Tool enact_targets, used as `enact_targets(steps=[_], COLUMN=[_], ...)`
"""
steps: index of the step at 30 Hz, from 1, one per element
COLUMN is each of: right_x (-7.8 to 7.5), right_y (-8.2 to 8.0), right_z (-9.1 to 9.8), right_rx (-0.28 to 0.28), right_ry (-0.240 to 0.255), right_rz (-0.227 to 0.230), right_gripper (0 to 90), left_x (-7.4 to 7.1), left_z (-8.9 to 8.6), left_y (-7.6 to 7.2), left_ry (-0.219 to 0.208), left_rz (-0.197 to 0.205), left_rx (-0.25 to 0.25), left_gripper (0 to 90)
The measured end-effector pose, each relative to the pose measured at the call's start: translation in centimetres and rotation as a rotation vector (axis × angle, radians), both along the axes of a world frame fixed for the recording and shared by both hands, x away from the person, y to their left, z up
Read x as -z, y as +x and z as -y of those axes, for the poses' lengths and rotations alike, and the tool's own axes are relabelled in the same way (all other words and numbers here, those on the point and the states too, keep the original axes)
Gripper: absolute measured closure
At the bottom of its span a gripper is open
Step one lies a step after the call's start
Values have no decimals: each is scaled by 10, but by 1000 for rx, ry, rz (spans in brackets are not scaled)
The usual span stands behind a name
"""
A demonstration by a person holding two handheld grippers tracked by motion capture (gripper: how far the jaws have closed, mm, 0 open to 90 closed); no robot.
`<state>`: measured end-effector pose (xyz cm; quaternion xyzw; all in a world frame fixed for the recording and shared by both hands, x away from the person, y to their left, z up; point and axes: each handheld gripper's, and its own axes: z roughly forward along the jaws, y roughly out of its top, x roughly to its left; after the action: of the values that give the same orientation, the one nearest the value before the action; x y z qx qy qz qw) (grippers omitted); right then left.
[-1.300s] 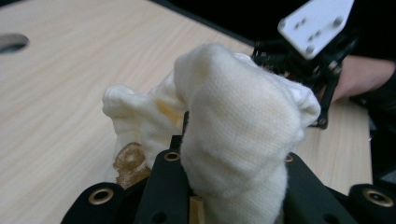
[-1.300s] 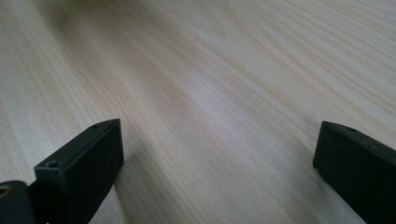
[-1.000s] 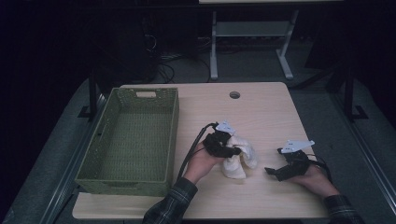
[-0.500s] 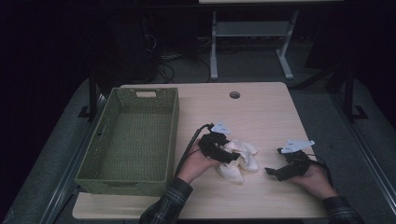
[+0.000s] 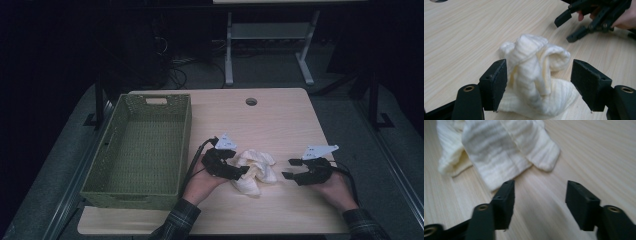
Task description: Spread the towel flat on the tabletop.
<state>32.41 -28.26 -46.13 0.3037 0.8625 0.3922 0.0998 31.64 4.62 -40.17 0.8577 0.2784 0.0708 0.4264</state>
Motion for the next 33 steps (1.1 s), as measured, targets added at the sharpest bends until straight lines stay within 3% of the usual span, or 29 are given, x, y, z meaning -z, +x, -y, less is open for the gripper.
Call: enact_targets(steps=[4,10,14,21,23,29,33], right_x=[-8,-6,-7,1,3,4,-4], right_y=[9,22,27,33,35,39,38], right_z=[-8,-25,-34,-47,-50,-49,-42], right_rx=[-22,-70,-103,-156,-157,-140,-126], right_ry=[10,30,68,48,45,44,59], right_rz=[31,25,18,2,-7,-17,5], right_gripper=[505,568,582,604,636,868,884], left_x=[5,12,15,15,15,15,15], left_z=[-3,2,3,-2,-3,-1,-1], left_y=[-1,0,0,3,4,3,3], left_ry=[-16,-23,-26,-27,-25,-24,-24], left_rz=[-22,-60,-64,-66,-65,-62,-60], left_rx=[-10,-9,-10,-15,-17,-15,-19], left_gripper=[297,295,295,295,295,291,291])
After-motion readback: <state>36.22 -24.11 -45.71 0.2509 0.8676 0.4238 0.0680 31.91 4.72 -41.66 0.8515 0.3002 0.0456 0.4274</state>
